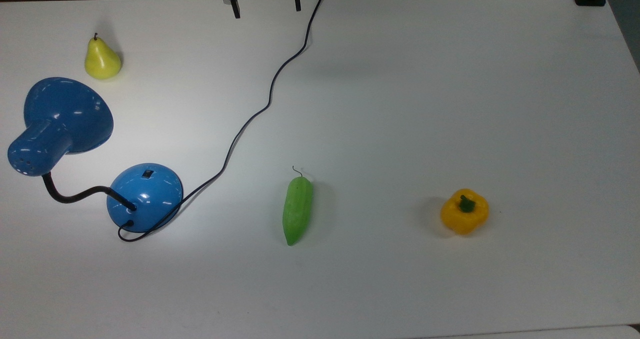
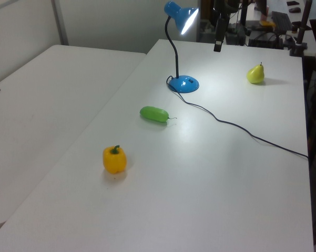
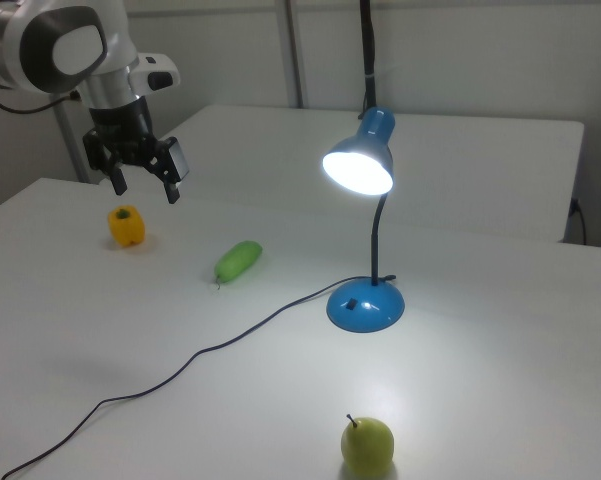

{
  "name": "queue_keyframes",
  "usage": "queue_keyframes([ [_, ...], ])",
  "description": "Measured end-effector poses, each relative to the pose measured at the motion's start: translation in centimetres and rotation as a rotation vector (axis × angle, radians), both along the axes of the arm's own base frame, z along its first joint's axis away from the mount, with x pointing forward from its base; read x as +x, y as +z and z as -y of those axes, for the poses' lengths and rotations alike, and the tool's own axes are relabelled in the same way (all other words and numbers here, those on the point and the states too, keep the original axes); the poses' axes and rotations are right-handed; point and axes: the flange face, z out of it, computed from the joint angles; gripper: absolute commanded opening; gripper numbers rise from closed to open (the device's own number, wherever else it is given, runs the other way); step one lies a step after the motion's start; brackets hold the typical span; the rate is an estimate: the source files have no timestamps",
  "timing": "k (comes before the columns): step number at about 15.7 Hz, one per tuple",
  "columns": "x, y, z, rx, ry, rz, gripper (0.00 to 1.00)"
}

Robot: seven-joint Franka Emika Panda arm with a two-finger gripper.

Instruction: Turn off lamp

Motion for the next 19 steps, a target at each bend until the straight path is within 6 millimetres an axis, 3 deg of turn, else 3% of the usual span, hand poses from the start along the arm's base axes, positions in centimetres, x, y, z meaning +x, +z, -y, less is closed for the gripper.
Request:
queue_keyframes([
  [6, 0.00, 0.03, 0.22, 0.000, -0.003, 0.001, 1.00],
  [14, 0.00, 0.03, 0.23, 0.000, 0.000, 0.001, 0.45],
  [19, 0.00, 0.03, 0.23, -0.001, 0.004, 0.001, 0.29],
])
